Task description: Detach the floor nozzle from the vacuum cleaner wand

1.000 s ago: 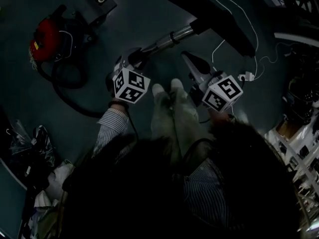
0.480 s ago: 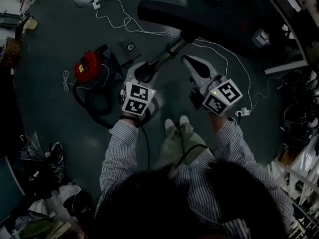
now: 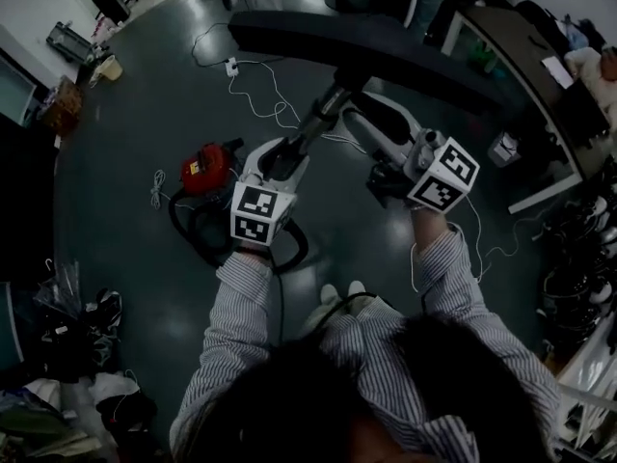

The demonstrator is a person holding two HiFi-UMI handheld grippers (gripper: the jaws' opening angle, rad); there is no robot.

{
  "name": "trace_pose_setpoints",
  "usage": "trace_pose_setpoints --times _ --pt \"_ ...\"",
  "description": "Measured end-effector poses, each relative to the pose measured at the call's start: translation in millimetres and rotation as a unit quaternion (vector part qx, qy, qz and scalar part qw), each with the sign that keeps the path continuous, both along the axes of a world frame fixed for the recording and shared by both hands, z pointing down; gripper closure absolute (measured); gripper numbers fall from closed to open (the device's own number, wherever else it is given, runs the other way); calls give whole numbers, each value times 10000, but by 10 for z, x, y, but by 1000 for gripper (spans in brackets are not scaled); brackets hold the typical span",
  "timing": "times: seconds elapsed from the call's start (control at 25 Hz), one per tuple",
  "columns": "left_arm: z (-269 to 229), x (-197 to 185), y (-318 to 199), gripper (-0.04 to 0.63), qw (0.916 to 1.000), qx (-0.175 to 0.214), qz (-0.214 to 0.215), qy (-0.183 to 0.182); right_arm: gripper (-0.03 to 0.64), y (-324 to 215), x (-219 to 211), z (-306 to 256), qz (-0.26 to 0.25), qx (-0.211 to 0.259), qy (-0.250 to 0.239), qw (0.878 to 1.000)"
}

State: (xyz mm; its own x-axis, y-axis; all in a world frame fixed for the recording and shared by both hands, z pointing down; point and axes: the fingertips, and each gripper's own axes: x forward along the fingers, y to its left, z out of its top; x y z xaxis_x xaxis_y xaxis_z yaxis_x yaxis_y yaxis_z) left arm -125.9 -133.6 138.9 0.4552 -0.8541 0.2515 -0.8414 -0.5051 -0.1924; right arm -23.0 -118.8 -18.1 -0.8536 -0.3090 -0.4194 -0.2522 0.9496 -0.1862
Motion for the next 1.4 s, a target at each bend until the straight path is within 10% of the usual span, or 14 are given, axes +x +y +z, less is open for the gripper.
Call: trace_pose_setpoints --times 0.2,0.84,1.4 --pt "-227 -45 195 403 9975 148 -177 671 388 210 -54 -490 -669 219 -578 9958" --pt "-229 -119 602 394 9697 469 -78 2397 407 514 -287 -976 -2141 233 -1870 9585" --pt "167 84 780 394 9635 272 1324 2310 446 1012 -635 -701 -3414 1336 156 9302"
